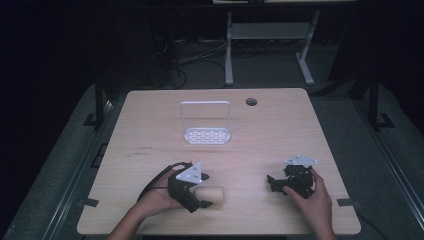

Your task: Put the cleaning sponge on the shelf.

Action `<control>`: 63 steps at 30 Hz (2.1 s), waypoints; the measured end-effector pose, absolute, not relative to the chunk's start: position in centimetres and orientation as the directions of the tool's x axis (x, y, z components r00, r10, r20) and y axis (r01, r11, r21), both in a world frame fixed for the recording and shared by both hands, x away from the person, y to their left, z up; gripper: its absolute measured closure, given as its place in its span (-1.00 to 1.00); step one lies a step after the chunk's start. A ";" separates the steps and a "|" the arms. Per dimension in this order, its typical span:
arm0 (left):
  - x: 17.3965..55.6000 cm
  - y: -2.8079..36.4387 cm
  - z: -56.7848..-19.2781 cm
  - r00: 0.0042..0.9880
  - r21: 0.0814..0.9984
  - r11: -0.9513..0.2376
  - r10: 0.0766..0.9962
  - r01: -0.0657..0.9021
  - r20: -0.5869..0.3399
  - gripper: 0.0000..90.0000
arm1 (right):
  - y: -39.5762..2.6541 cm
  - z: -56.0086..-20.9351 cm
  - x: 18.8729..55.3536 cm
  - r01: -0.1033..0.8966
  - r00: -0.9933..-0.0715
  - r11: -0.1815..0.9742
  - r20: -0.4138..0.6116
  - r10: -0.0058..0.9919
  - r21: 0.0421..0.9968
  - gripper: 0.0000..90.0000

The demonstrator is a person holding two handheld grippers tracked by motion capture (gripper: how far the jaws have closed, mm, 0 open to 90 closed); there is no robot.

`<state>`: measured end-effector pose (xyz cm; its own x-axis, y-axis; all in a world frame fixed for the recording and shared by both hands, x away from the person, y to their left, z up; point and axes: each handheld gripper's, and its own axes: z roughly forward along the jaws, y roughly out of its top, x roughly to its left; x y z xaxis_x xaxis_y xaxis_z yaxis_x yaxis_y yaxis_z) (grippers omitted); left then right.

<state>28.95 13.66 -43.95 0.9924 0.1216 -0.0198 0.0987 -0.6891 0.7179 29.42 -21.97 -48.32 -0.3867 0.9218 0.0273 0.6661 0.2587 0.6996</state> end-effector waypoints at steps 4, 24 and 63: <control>29.0 13.1 -44.3 0.994 0.707 -0.701 0.106 0.091 -0.023 -0.69 | -22.0 -48.3 29.4 0.666 -0.387 0.259 0.027 0.922 0.700 -0.99; 29.3 12.1 -45.9 0.997 0.667 -0.742 0.068 0.074 -0.034 -0.52 | -22.0 -48.3 29.4 0.664 -0.391 0.262 0.026 0.920 0.700 -0.99; 29.1 13.1 -45.8 0.986 0.662 -0.732 0.156 0.161 -0.067 -0.10 | -22.0 -48.3 29.4 0.664 -0.393 0.263 0.027 0.919 0.700 -0.99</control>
<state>29.09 13.14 -45.84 0.9856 0.1556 -0.0668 0.1605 -0.7323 0.6618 29.42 -21.96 -48.33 -0.3925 0.9194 0.0266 0.6637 0.2631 0.7002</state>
